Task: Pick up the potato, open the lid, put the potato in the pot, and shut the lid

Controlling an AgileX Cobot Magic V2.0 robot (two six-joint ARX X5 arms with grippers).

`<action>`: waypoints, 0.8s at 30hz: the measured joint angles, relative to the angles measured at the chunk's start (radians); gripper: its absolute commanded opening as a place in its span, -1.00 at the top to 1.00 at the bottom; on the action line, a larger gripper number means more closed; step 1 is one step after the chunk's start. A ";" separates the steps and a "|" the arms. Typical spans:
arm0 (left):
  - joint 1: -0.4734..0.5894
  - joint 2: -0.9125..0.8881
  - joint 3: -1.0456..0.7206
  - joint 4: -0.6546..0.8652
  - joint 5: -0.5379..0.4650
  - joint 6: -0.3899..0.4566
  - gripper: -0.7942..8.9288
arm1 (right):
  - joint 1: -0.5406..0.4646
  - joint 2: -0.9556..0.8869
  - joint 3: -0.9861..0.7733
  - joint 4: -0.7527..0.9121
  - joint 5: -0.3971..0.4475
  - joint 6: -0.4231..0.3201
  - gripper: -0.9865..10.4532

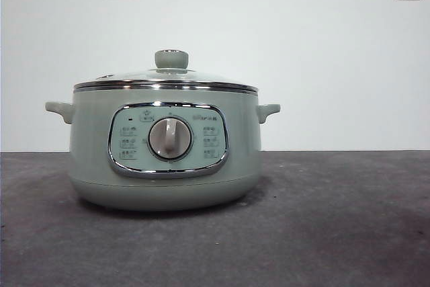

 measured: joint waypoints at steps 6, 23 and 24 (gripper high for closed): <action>0.000 0.003 0.000 0.000 0.000 0.000 0.84 | 0.000 -0.003 -0.041 0.006 -0.003 0.001 0.82; 0.000 0.008 0.000 0.000 0.000 0.000 0.84 | 0.000 -0.005 -0.041 0.009 -0.002 0.001 0.82; 0.000 0.008 0.000 0.000 0.000 0.000 0.84 | 0.000 -0.005 -0.041 0.009 -0.002 0.001 0.82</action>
